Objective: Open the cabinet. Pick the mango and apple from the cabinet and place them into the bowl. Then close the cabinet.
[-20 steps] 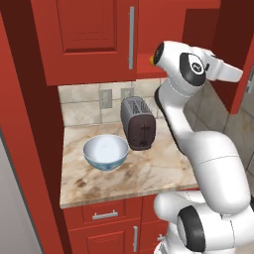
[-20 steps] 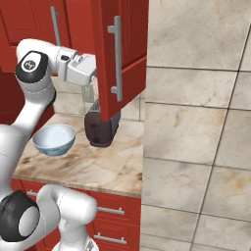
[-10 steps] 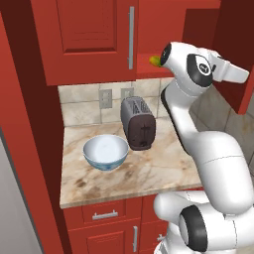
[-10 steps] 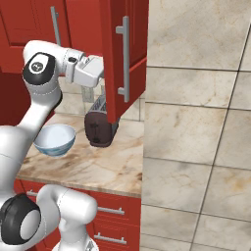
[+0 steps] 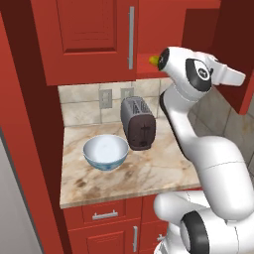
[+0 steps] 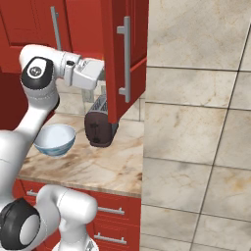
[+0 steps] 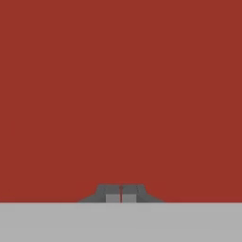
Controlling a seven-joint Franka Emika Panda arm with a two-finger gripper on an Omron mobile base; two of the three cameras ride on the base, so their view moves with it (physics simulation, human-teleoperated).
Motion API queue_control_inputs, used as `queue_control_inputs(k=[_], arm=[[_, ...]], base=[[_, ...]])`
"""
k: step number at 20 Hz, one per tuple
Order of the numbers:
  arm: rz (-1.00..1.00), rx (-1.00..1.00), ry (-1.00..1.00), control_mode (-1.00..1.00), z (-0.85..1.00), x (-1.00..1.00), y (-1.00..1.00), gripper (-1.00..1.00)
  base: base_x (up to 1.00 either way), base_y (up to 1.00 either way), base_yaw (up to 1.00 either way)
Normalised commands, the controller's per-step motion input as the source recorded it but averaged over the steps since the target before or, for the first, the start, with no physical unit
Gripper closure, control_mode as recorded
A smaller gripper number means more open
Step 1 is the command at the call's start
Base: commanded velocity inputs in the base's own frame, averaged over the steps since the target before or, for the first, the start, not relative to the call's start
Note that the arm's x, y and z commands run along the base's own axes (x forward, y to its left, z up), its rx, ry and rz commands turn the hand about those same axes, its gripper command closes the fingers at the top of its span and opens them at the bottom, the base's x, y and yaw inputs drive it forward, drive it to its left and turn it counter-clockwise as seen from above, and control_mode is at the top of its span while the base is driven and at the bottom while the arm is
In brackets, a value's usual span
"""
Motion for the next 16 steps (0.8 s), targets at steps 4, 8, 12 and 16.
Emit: queue_control_inputs(k=[4,8,12,16], arm=[[0.41,0.00,0.00,-1.00,0.00,0.20,0.52,1.00],[0.47,0.00,0.08,-1.00,0.00,0.33,0.51,1.00],[0.42,0.00,0.06,-1.00,0.00,0.32,0.37,1.00],[0.42,0.00,0.03,-1.00,0.00,0.34,0.35,1.00]], base=[[0.00,0.00,0.00],[0.00,0.00,0.00],[0.00,0.00,0.00],[0.00,0.00,0.00]])
